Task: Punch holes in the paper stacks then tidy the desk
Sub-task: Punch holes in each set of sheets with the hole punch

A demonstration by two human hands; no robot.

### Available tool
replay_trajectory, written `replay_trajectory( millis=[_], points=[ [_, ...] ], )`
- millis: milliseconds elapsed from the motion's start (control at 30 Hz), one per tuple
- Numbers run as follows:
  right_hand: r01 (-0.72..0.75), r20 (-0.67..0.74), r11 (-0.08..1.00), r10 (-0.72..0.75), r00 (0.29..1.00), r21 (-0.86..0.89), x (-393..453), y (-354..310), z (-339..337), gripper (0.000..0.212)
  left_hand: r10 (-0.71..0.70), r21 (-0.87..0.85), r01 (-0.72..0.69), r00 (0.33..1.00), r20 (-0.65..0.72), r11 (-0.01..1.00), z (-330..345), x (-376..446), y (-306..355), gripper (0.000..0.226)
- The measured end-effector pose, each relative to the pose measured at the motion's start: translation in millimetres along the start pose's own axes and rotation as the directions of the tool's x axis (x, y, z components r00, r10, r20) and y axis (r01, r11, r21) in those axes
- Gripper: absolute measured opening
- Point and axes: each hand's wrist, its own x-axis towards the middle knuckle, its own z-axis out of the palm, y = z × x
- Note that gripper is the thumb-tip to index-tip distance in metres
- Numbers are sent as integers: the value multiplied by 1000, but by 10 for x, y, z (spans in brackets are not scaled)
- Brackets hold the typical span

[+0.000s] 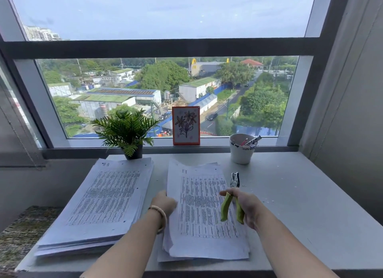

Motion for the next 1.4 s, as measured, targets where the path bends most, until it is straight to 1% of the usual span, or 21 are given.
replay_trajectory(
  millis=[67, 133, 200, 267, 400, 467, 533, 600, 700, 767, 867, 967, 1033, 1067, 1167, 1200, 1267, 1300, 1333, 1367, 1400],
  points=[
    [42, -13, 998, -42, 999, -50, -32, -148, -64, 33, 102, -120, -102, 995, -7, 988, -81, 5, 92, 26],
    [73, 12, 995, -72, 997, -68, -37, -310, -137, 35, 195, -278, -191, 981, -14, 941, -193, -55, 240, 25],
    [110, 51, 992, -107, 993, -57, -18, -467, -186, 33, 242, -473, -223, 970, -21, 852, -301, -114, 416, 27],
    [153, 87, 988, -151, 985, -14, -6, -643, -197, 31, 281, -615, -228, 960, -10, 755, -401, -185, 570, 26],
    [310, 114, 948, -316, 942, 66, -76, -1006, -154, 23, 348, -691, -223, 937, 43, 687, -596, -265, 709, 23],
    [407, 104, 912, -409, 906, 46, -144, -1113, -137, 35, 330, -719, -202, 943, 40, 665, -672, -255, 728, 28],
    [466, 94, 885, -464, 881, 11, -205, -1133, -137, 43, 318, -715, -213, 948, 14, 666, -710, -248, 731, 32],
    [506, 102, 863, -503, 858, -2, -231, -1083, -136, 43, 310, -674, -241, 950, -19, 699, -714, -248, 721, 32],
    [544, 101, 839, -541, 835, -11, -256, -993, -79, 36, 318, -601, -296, 945, -73, 743, -690, -267, 696, 24],
    [574, 52, 819, -572, 819, -24, -268, -980, -38, 27, 358, -575, -353, 927, -110, 738, -680, -278, 705, 14],
    [631, 26, 776, -630, 776, -14, -312, -925, -19, 25, 402, -530, -417, 903, -150, 739, -687, -280, 718, 8],
    [603, 62, 797, -600, 797, -36, -397, -782, 39, 36, 386, -470, -393, 915, -116, 790, -666, -279, 652, 14],
    [577, 73, 815, -573, 817, -59, -421, -716, 70, 47, 358, -494, -374, 924, -131, 784, -654, -259, 628, 16],
    [569, 72, 820, -565, 822, -63, -411, -702, 72, 44, 347, -510, -365, 928, -134, 779, -649, -244, 634, 16],
    [574, 77, 813, -569, 819, -100, -396, -704, 75, 15, 345, -472, -374, 926, -150, 798, -620, -255, 706, 10],
    [584, 71, 806, -579, 812, -99, -398, -700, 77, 14, 351, -463, -387, 922, -165, 798, -607, -265, 735, 9],
    [612, 13, 788, -613, 790, -59, -444, -738, 69, 16, 398, -482, -450, 892, -212, 752, -648, -290, 826, 8],
    [624, -26, 781, -625, 780, -34, -487, -783, 57, 17, 439, -495, -484, 873, -213, 722, -694, -297, 875, 12],
    [629, -64, 777, -629, 775, -17, -503, -829, 15, 17, 481, -498, -505, 856, -188, 705, -726, -274, 900, 24],
    [627, -99, 779, -624, 775, -5, -517, -872, -41, 17, 505, -487, -500, 853, -133, 716, -739, -248, 899, 44],
    [624, -133, 782, -618, 775, 3, -522, -908, -109, 17, 478, -449, -453, 876, -62, 771, -724, -217, 855, 67]
  ],
)
